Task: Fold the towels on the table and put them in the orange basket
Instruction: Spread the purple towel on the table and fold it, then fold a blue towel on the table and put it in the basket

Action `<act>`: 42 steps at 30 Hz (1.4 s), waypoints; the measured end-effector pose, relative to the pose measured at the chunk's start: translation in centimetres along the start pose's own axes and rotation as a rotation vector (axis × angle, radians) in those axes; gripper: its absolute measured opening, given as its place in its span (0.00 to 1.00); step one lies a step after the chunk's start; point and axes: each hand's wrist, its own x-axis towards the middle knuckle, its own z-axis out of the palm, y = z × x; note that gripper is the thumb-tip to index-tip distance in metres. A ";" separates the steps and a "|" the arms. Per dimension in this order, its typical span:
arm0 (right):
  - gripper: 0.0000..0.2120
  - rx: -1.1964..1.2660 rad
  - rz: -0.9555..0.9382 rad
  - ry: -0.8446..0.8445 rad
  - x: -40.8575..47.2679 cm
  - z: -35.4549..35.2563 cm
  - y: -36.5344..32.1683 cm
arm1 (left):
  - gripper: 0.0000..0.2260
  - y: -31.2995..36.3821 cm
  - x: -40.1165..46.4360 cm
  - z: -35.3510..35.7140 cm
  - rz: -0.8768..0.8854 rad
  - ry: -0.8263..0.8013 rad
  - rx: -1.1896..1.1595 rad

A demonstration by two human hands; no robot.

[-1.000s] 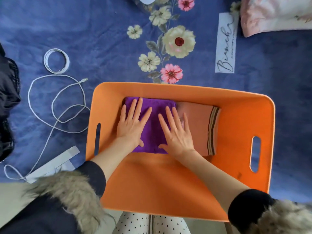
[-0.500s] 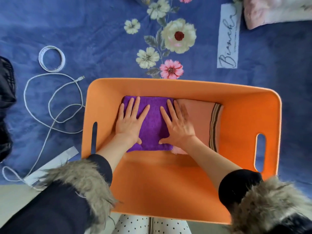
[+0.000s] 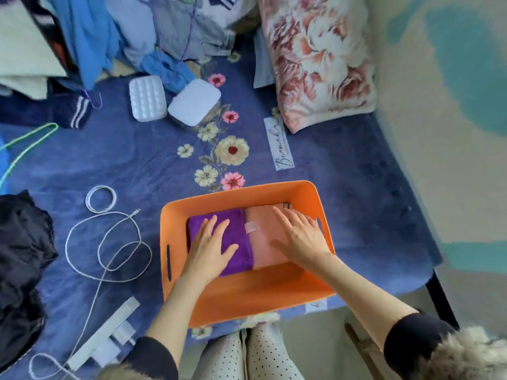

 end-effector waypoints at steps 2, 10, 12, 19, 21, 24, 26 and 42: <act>0.33 0.045 0.078 0.074 -2.2 -2.4 0.4 | 0.26 1.9 -0.5 -1.7 0.077 0.039 -0.031; 0.28 0.177 0.411 0.379 -12.6 -6.1 -0.5 | 0.22 8.2 -1.3 -5.7 0.515 0.063 0.071; 0.30 0.180 0.523 0.423 -15.5 -5.8 -0.6 | 0.22 9.5 -2.1 -5.5 0.600 0.055 0.168; 0.31 0.194 0.901 0.543 -27.2 -4.1 -2.6 | 0.23 15.7 -7.0 -2.6 0.973 -0.099 0.360; 0.31 0.206 1.022 0.569 -30.9 -3.0 -3.6 | 0.23 17.5 -9.1 -1.0 1.077 -0.144 0.376; 0.31 0.236 1.210 0.588 -36.6 -0.8 -5.8 | 0.23 19.8 -12.9 2.0 1.235 -0.217 0.412; 0.31 0.247 1.335 0.603 -40.6 1.0 -8.1 | 0.23 21.0 -15.9 4.3 1.346 -0.270 0.439; 0.30 0.477 2.253 0.744 -61.8 17.3 -44.6 | 0.21 8.5 -49.3 14.4 2.152 -0.760 0.564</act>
